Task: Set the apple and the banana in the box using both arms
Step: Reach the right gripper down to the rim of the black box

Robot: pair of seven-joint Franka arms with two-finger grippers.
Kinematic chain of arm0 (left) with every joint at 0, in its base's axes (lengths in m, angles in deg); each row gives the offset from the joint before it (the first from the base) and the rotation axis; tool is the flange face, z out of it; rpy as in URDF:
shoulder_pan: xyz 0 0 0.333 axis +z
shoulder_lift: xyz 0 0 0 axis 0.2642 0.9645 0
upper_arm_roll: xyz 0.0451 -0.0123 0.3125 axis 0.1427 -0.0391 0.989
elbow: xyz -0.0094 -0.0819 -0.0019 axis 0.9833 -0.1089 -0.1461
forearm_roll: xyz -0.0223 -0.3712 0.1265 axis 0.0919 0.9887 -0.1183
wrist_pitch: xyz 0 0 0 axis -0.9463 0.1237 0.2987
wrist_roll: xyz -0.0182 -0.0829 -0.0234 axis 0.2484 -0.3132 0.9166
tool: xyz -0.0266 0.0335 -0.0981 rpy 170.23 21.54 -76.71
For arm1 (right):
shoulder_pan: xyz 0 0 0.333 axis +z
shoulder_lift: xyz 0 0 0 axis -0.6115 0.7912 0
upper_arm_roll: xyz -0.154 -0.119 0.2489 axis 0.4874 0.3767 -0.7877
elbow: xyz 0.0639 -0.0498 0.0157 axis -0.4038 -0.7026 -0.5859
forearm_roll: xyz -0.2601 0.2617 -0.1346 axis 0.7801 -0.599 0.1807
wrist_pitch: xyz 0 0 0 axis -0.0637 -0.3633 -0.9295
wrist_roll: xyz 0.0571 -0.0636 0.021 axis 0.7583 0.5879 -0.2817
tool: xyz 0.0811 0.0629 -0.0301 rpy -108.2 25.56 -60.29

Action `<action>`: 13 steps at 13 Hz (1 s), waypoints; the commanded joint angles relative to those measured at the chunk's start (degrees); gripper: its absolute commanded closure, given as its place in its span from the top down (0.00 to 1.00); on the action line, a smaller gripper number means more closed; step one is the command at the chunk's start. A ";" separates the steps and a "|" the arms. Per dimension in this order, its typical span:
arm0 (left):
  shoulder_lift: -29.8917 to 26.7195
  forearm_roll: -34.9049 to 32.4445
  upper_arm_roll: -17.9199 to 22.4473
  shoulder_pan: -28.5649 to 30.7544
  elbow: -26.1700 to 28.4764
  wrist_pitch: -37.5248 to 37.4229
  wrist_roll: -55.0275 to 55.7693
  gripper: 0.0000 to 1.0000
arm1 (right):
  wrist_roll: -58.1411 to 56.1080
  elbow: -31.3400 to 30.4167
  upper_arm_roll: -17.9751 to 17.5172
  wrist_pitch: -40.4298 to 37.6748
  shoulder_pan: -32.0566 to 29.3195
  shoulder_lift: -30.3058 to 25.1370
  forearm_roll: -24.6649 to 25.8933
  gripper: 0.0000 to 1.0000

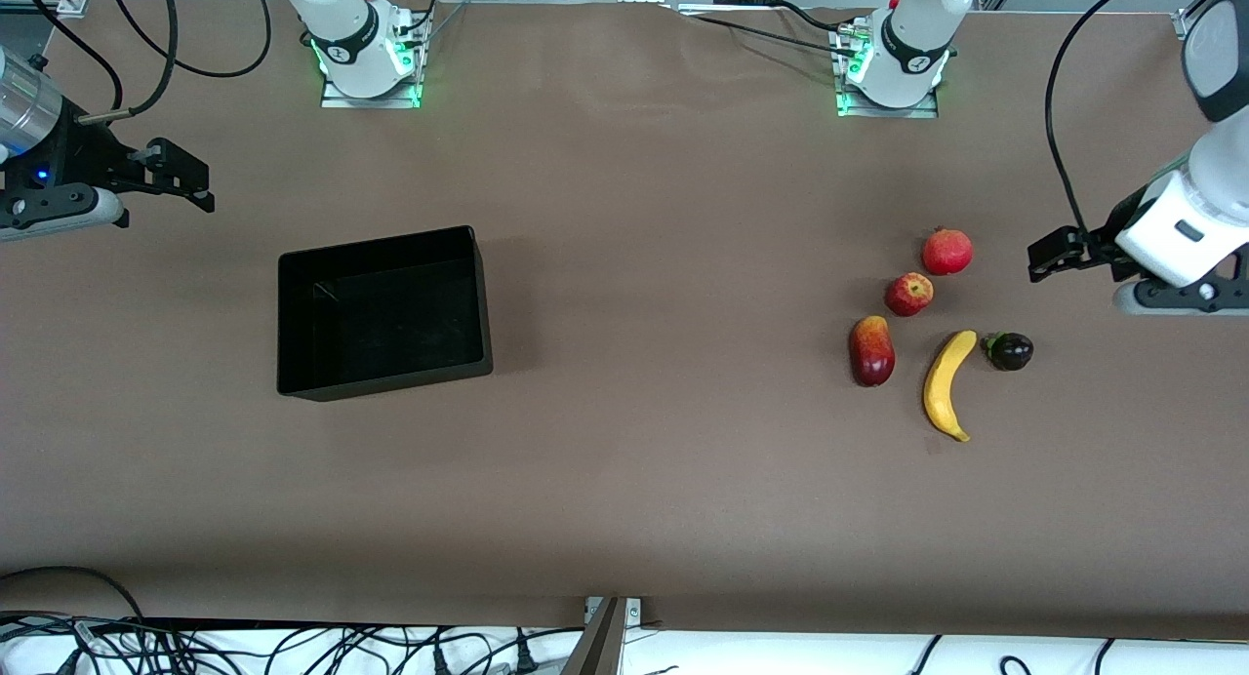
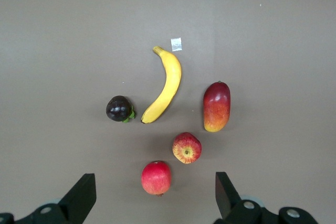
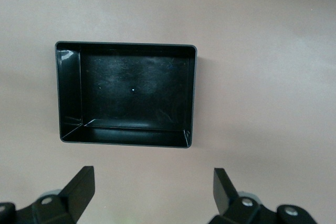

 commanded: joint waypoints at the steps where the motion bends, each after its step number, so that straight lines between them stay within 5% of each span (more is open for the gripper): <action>1: 5.52 -0.10 0.05 0.66 -6.33 -1.21 -4.06 1.00 | 0.54 1.44 -1.27 -0.65 -0.66 0.40 2.35 1.00; 2: 5.52 0.08 0.06 0.58 -6.52 -1.21 -3.31 0.62 | 0.20 1.53 -1.28 -0.65 -0.66 0.48 2.45 1.00; 3: 5.52 0.00 0.06 0.23 -6.52 -1.30 -2.69 0.11 | 0.81 1.18 -1.28 -0.73 -0.66 0.66 2.63 1.00; 4: 5.35 0.00 0.06 -0.12 -6.60 -1.38 -2.51 0.00 | 2.64 -0.74 -1.19 0.22 -1.01 1.71 2.80 1.00; 5: 5.43 -0.26 -0.03 -0.13 -6.69 -1.47 -2.51 0.00 | 3.27 -2.24 -0.84 1.10 -1.18 4.24 2.45 1.00; 6: 5.43 -0.09 0.05 -0.13 -6.87 -1.47 -2.59 0.26 | 3.36 -4.60 -0.06 4.42 -1.36 7.40 2.71 1.00; 7: 5.35 0.00 0.06 0.05 -7.13 -1.47 -3.03 0.99 | 3.97 -8.54 0.82 9.32 -1.36 9.43 2.72 1.00; 10: 5.17 0.00 -0.03 -0.04 -7.13 -2.79 -2.77 1.00 | 4.16 -25.14 3.73 33.90 -1.45 11.99 2.36 1.00; 13: 5.17 0.00 0.06 0.05 -7.13 -2.88 -2.68 1.00 | 4.33 -27.74 3.91 42.49 -1.45 17.78 1.66 1.00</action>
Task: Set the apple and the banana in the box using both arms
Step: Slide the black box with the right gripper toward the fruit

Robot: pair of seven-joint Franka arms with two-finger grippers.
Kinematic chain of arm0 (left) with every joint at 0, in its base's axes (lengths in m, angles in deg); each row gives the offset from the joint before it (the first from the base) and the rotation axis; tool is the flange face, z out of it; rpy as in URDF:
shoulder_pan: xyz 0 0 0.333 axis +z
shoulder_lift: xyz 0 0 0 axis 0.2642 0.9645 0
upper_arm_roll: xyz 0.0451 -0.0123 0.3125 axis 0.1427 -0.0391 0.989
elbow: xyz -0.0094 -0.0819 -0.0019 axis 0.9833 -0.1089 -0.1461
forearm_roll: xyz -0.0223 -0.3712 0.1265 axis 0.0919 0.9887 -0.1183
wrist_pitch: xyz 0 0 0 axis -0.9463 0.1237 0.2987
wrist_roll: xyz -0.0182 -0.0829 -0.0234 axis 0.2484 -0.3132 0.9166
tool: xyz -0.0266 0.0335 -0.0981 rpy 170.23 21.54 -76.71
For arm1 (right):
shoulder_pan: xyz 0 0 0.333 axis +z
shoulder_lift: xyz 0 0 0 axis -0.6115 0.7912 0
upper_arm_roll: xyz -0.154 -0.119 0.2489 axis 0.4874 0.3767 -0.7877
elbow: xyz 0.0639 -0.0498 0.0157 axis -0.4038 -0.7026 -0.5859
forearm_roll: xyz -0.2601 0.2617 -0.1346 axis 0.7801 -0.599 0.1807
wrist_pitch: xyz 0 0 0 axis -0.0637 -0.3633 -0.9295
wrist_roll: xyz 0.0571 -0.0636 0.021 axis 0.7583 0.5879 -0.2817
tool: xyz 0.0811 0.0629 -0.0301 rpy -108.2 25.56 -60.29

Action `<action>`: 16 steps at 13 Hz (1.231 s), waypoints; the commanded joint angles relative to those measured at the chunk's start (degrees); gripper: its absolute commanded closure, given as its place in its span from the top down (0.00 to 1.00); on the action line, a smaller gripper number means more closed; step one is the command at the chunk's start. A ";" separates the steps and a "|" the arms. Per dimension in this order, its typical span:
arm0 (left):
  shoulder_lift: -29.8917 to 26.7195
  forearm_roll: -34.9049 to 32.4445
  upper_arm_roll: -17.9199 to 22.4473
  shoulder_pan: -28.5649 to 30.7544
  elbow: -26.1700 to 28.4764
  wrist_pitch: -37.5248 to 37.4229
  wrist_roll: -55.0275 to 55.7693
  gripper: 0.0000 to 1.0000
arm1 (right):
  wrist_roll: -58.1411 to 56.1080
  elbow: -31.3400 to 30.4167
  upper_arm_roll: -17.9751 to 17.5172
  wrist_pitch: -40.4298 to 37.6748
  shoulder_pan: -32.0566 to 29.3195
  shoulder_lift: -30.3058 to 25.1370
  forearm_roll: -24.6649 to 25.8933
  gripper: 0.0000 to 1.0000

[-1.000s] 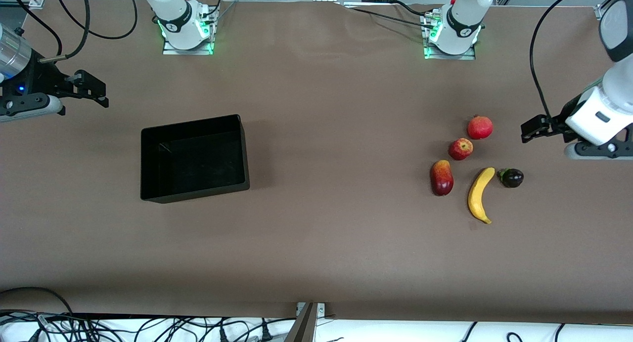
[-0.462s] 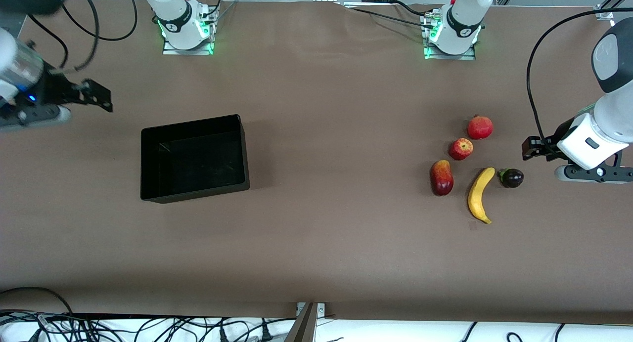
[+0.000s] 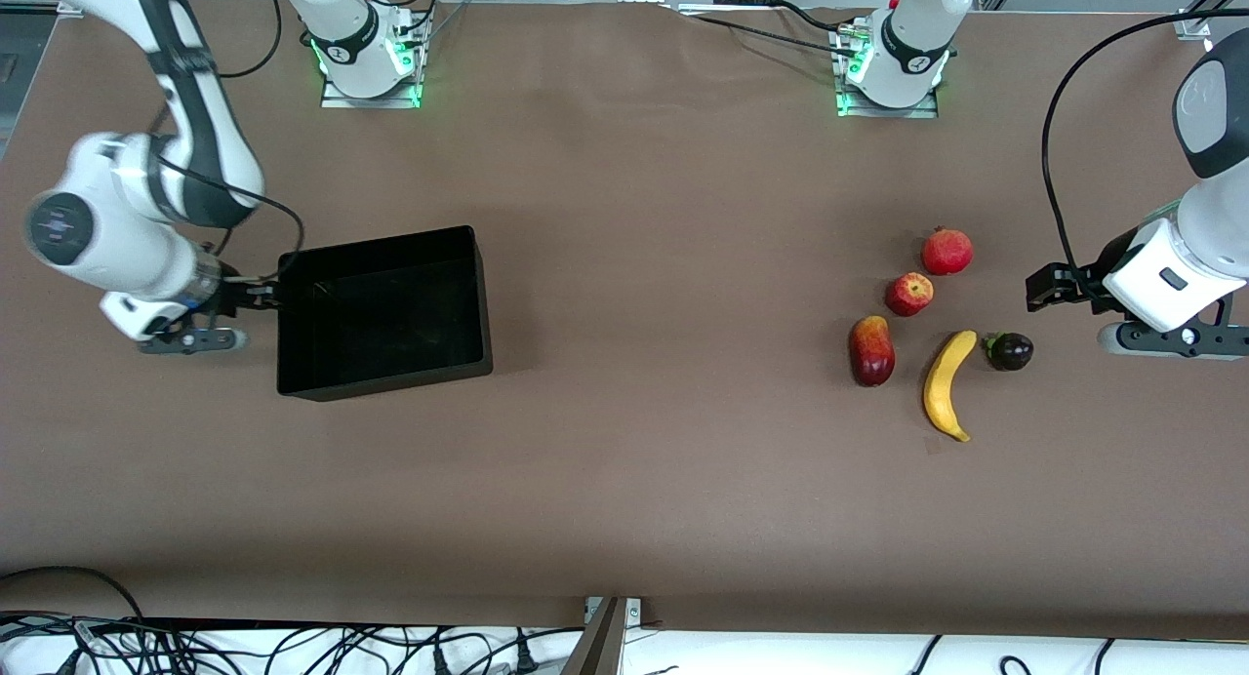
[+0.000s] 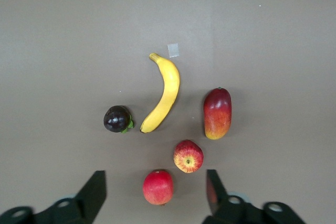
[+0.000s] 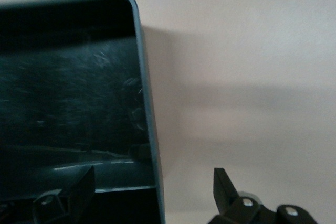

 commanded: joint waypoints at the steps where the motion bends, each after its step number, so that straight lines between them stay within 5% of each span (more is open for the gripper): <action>1: 0.06 -0.02 0.08 -0.03 -1.23 -1.41 -0.90 1.00 | 1.01 -1.26 -0.42 4.86 -0.27 2.33 -0.12 0.99; 2: 0.06 -0.02 0.08 -0.03 -1.23 -1.41 -0.90 1.00 | 1.01 -1.09 -0.42 6.36 -0.36 3.83 -0.12 0.90; 3: 0.06 -0.02 0.08 -0.11 -1.23 -1.41 -0.81 1.00 | 1.01 -1.09 -0.42 6.90 -0.27 4.36 -0.21 0.71; 5: 0.06 -0.02 0.08 -0.12 -1.23 -1.41 -0.90 1.00 | 1.01 -1.00 -0.42 6.73 -0.27 5.07 -0.21 0.12; 6: 0.06 -0.02 0.08 -0.12 -1.23 -1.41 -0.90 1.00 | 0.84 -1.00 -0.42 6.29 -0.27 5.07 -0.12 0.00; 11: 0.06 -0.02 0.08 -0.12 -1.23 -1.41 -0.81 1.00 | 0.48 6.54 -5.86 -1.78 1.04 4.54 0.06 0.00; 16: 0.06 -0.02 0.08 -0.20 -1.23 -1.41 -0.81 1.00 | 16.86 23.56 -6.66 -12.49 17.09 8.74 -5.12 0.00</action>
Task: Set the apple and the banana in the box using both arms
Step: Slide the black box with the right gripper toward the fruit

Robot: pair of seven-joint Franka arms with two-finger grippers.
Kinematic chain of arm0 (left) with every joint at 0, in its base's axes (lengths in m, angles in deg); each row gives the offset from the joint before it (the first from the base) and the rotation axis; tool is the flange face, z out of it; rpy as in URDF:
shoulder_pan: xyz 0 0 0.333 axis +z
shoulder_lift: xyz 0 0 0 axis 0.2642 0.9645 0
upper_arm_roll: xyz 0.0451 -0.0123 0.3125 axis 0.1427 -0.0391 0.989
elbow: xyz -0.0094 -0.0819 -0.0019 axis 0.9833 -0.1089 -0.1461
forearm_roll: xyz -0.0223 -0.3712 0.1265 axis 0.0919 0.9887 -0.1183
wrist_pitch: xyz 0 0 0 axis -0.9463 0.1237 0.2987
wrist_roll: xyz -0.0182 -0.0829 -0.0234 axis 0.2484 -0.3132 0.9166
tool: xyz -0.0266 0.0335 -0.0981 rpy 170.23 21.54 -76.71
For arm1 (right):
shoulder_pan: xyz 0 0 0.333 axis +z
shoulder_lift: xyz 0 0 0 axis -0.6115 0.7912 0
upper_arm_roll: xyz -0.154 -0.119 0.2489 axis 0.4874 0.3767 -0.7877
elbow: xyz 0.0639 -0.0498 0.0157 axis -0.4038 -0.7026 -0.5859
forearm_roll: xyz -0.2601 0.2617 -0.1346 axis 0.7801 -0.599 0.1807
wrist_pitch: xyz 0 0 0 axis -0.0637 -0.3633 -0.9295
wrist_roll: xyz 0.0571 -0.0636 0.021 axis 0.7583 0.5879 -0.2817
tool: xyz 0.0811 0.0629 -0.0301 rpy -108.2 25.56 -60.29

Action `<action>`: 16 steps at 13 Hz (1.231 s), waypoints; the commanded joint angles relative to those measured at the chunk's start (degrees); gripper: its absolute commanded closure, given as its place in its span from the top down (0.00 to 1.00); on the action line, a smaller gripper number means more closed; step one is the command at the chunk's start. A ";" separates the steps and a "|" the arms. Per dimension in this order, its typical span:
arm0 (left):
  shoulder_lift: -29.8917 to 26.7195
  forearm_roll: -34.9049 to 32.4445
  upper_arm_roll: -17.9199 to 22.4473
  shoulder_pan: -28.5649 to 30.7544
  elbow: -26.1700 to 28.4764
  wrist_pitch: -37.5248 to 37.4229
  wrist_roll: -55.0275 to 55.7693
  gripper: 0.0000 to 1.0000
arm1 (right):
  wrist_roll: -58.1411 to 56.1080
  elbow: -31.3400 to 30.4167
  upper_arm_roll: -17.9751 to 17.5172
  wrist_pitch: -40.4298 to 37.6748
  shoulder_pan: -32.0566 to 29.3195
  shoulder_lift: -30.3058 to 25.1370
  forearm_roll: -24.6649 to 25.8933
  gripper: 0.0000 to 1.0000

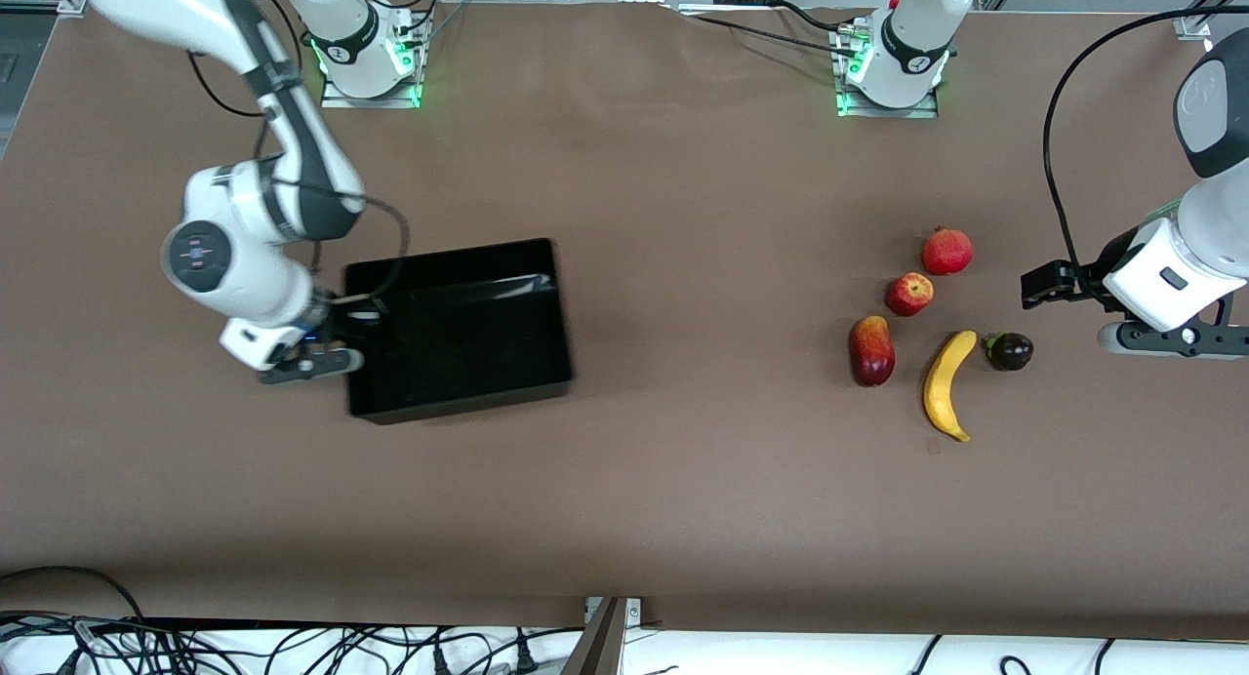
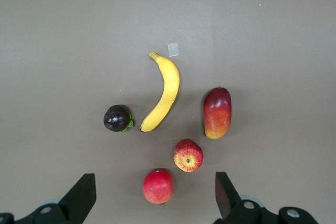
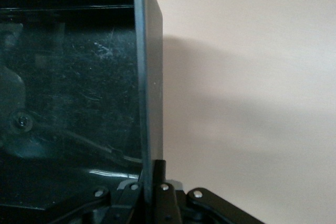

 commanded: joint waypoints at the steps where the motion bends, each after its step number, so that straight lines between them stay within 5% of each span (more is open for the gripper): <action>1: 0.14 -0.02 0.08 -0.19 -1.17 -1.26 -0.81 1.00 | 12.97 12.90 0.24 -7.47 9.63 6.37 -2.74 0.00; 7: 0.05 -0.02 0.00 -0.11 -1.17 -1.26 -0.98 1.00 | 43.51 39.02 0.42 -2.58 28.28 28.26 -3.53 0.00; 16: 1.01 0.07 0.00 -0.19 1.62 -6.69 -2.13 1.00 | 41.34 39.05 0.86 2.62 30.41 32.33 -2.83 0.00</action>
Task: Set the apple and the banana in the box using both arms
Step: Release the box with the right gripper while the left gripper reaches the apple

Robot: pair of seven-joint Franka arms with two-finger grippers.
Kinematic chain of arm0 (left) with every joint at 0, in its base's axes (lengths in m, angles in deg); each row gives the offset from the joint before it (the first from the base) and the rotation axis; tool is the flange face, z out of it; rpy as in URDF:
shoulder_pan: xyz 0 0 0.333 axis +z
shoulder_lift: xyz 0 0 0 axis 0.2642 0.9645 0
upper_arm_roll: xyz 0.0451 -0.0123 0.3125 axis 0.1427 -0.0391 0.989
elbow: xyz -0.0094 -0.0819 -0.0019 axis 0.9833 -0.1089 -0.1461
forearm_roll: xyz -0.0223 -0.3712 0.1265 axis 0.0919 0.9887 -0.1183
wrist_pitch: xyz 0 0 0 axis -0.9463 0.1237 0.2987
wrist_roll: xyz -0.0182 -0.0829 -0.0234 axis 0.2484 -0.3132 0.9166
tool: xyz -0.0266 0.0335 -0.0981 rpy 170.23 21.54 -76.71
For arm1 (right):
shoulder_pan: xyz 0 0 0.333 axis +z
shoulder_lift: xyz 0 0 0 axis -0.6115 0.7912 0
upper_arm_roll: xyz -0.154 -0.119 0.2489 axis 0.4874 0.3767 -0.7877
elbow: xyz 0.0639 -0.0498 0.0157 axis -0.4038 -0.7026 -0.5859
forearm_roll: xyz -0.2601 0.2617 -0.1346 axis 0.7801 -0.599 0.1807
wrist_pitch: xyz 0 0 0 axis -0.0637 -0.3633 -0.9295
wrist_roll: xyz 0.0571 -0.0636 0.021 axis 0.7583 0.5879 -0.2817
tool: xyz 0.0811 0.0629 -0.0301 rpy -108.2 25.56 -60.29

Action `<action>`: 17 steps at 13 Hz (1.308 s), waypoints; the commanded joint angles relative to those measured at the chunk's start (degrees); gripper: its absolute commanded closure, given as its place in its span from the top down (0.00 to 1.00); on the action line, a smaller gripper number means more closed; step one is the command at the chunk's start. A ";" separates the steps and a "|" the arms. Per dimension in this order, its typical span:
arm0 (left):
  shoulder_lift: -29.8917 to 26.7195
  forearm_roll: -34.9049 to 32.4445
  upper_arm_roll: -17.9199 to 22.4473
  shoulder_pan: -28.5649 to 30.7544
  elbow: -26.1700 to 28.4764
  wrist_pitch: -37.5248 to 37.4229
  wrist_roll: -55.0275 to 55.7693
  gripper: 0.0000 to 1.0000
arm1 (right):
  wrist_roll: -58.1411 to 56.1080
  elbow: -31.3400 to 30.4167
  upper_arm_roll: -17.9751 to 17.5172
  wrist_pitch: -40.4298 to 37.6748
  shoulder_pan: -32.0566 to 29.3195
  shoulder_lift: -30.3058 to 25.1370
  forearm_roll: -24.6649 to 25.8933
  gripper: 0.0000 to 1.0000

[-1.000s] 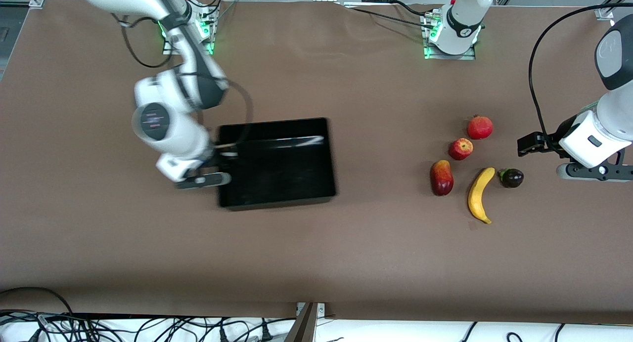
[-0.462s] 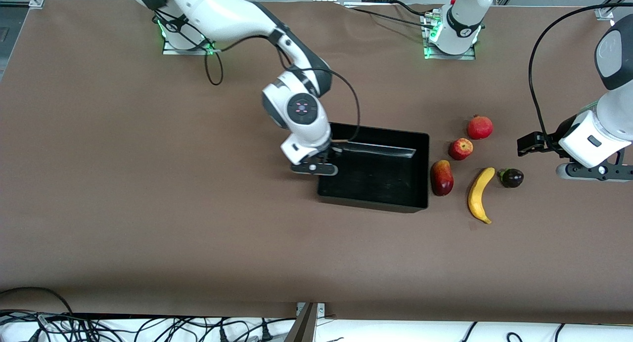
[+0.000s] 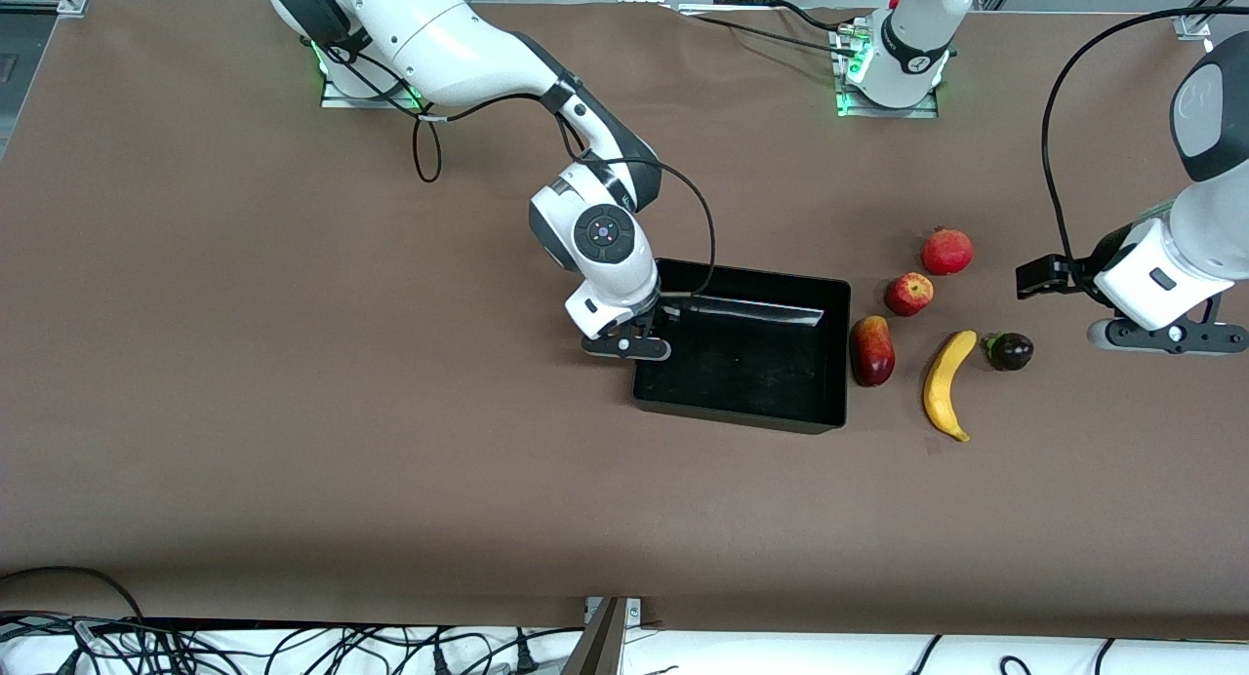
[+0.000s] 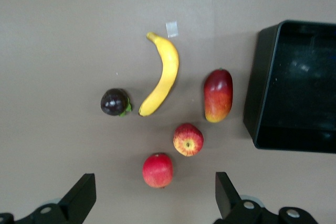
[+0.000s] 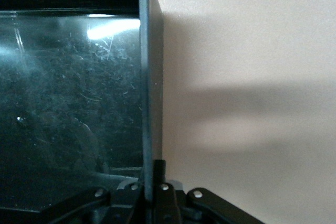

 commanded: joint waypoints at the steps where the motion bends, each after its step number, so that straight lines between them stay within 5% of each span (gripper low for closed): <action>1: 0.38 -0.02 0.05 -0.27 3.82 -2.34 -1.85 1.00 | -3.97 1.50 0.06 -0.05 0.23 0.90 0.03 0.00; 2: 0.30 0.15 -0.73 -0.36 5.24 -2.43 -1.86 1.00 | -5.47 1.49 0.06 -0.40 0.14 0.73 0.04 0.32; 3: -0.14 0.16 -1.87 -0.19 6.04 -3.21 -1.86 1.00 | -5.75 1.49 0.15 -0.66 0.06 0.38 0.21 0.99; 5: -2.42 0.24 -3.11 -0.18 7.53 -6.99 -1.86 1.00 | -5.93 1.58 0.15 -2.24 -0.29 -0.85 0.04 1.00; 9: -2.60 0.42 -3.29 0.43 14.29 0.45 -1.86 1.00 | -9.07 1.76 1.37 -8.64 -4.50 -9.00 -0.48 1.00; 14: -5.50 0.68 -3.20 0.70 35.45 28.18 -1.68 1.00 | -25.58 -0.51 2.08 -29.89 -18.21 -24.55 -3.47 1.00; 17: -3.49 -0.11 -3.20 0.87 44.60 45.41 -1.77 1.00 | -33.58 -15.49 8.56 -34.33 -19.54 -40.87 -3.04 1.00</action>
